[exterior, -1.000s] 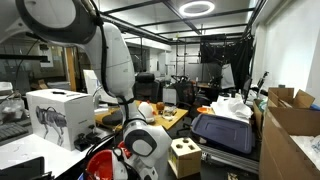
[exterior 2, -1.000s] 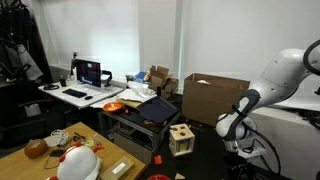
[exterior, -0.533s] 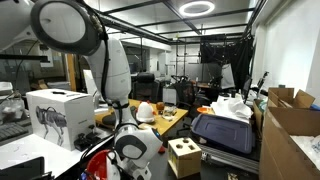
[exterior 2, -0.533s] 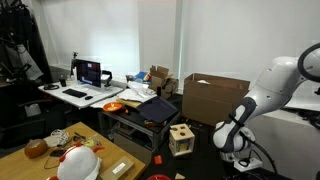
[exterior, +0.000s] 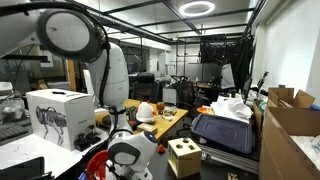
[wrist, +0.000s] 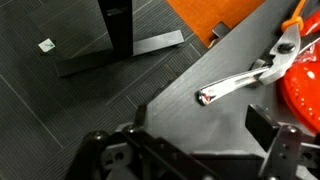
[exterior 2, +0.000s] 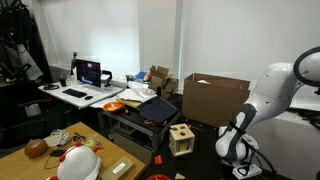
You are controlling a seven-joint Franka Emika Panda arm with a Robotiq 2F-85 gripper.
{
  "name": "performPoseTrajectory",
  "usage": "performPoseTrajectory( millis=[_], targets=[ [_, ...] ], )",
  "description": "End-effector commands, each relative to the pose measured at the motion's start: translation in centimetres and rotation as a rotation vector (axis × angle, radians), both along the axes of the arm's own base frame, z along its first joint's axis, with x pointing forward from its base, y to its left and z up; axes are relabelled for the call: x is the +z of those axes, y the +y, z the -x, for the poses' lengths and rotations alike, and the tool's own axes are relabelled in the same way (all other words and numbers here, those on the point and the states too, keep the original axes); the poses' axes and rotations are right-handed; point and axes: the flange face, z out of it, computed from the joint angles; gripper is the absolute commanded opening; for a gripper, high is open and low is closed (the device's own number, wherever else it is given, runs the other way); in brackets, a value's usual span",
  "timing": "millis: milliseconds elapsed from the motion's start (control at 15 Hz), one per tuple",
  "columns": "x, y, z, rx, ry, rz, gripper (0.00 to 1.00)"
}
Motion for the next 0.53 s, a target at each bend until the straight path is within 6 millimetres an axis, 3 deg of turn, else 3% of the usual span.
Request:
performPoseTrajectory(
  millis=[0,467],
  targets=[
    [0.7,-0.2,0.2,-0.098,-0.048,0.023,1.00],
    [0.6,0.3,1.4,-0.251,0.041,0.032,1.00]
  ],
)
